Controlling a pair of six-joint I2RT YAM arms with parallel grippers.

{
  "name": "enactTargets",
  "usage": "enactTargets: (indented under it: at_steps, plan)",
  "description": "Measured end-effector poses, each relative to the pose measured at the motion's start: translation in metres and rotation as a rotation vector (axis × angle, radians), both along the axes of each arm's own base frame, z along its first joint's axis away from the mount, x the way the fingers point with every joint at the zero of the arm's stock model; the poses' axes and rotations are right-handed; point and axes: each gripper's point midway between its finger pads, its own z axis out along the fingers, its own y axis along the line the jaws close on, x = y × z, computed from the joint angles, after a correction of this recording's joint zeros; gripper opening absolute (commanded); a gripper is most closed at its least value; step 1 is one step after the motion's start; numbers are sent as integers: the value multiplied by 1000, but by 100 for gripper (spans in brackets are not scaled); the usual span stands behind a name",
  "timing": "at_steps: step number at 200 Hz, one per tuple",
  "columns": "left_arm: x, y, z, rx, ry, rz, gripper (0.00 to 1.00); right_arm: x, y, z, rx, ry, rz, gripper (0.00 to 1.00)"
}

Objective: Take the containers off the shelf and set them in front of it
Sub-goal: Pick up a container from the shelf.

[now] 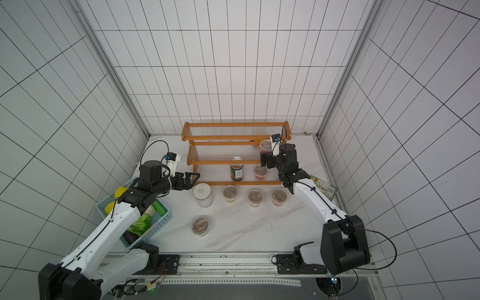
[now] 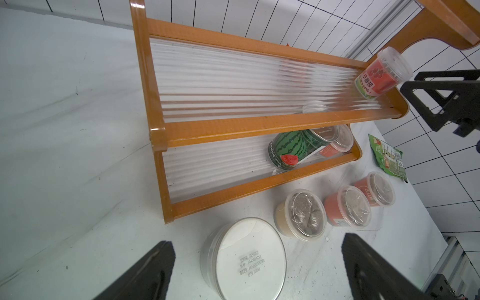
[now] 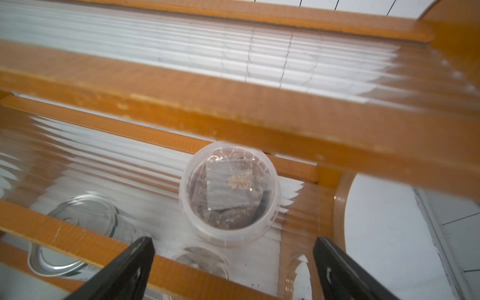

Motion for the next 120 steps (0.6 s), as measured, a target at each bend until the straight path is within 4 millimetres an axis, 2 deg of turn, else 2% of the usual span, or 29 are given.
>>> enactTargets:
  at_steps: [44,84,120]
  plan:
    - [0,-1,0,-4,2,-6,99,31,4,2,1,2,-2,99]
    - [1,-2,-2,-4,9,-9,99,43,8,-6,-5,20,-3,100]
    - [1,-3,-4,-6,17,-14,99,48,9,-7,-6,28,-4,88]
